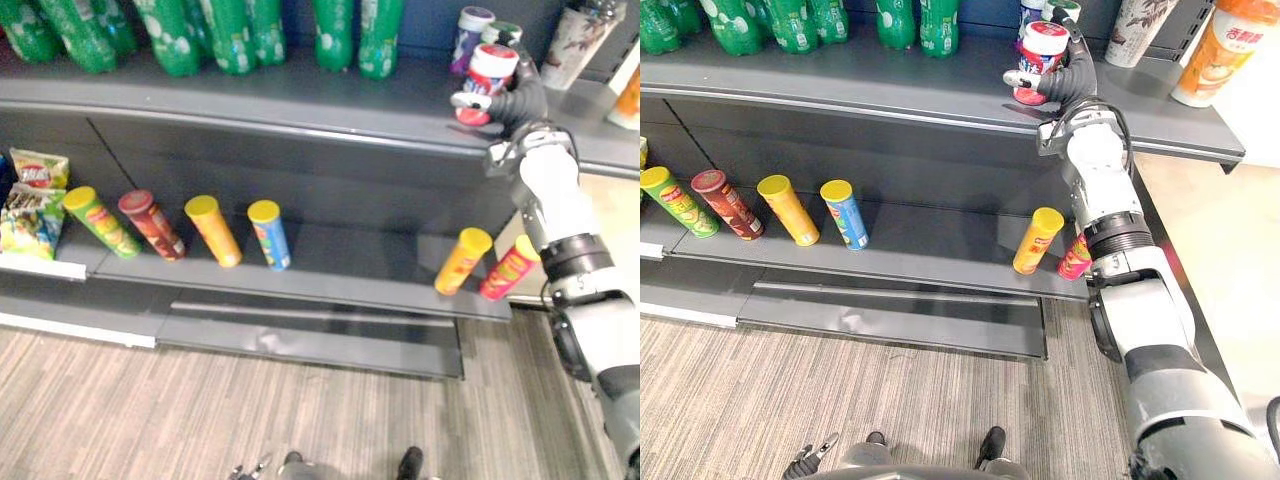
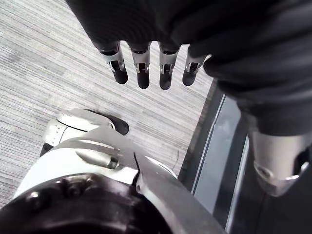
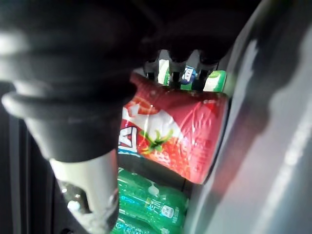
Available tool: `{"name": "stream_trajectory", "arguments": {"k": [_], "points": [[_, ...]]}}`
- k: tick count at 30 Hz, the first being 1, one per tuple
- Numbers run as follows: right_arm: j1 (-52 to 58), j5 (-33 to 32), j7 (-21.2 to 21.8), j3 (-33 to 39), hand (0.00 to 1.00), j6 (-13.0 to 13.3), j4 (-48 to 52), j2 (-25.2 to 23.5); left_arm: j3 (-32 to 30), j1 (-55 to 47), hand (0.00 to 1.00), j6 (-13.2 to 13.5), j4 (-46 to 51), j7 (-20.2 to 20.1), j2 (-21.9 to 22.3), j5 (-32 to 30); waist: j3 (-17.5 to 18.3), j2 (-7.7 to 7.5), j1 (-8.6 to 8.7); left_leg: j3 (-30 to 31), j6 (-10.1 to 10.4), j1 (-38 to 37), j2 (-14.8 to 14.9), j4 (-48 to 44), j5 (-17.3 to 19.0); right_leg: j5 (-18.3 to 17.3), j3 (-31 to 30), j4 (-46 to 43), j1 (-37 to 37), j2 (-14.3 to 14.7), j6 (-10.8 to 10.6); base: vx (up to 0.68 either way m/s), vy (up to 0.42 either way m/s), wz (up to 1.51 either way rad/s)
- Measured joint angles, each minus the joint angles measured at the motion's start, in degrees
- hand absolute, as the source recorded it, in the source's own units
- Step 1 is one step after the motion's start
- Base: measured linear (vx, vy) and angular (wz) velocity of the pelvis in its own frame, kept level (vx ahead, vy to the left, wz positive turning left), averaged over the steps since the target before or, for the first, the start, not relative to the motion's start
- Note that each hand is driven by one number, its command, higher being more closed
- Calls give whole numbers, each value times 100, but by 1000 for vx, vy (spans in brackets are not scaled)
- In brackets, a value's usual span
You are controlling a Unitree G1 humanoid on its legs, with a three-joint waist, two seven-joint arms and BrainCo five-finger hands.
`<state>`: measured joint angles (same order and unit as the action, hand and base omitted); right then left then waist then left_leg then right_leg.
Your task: Put the gum and the chips on the shelf.
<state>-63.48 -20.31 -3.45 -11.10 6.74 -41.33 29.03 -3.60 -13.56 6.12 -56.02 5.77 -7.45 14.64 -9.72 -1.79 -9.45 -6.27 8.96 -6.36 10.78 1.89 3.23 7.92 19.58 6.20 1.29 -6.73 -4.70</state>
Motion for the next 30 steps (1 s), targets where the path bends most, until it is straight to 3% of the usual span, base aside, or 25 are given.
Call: {"name": "stream_trajectory", "arguments": {"k": [9, 15, 22, 28, 30], "points": [[0, -1, 2, -318, 0, 142, 256, 44, -18, 23, 0, -17, -2, -7, -46, -11, 3, -5, 14, -124, 19, -67, 93, -7, 16, 15, -104, 1, -60, 103, 18, 20, 6, -8], [-100, -1, -279, -311, 0, 301, 913, 200, -70, 31, 0, -44, -5, -5, -39, -12, 8, -12, 21, -219, 20, -68, 99, -6, 17, 37, -170, 1, -112, 123, 36, 13, 14, -7], [-452, -8, -380, -277, 0, 414, 1667, 396, -137, 33, 0, -36, -20, -2, -49, -14, 77, -81, 140, -410, 24, -83, 104, -6, 19, 81, -356, 3, -218, 151, 54, -3, 8, -13], [-403, -386, -371, -259, 0, 486, 2263, 464, -137, 33, 0, 9, -103, 1, -57, -23, 136, -92, 267, -482, 26, -93, 119, -9, 19, 79, -415, 26, -250, 174, 52, -15, 1, -7], [84, -774, -345, 54, 0, 506, 3097, 402, -136, 27, 0, 10, -124, 5, -71, -26, 222, -117, 280, -547, 36, -80, 131, -7, 25, 79, -468, 21, -303, 195, 53, 14, 6, -12]]}}
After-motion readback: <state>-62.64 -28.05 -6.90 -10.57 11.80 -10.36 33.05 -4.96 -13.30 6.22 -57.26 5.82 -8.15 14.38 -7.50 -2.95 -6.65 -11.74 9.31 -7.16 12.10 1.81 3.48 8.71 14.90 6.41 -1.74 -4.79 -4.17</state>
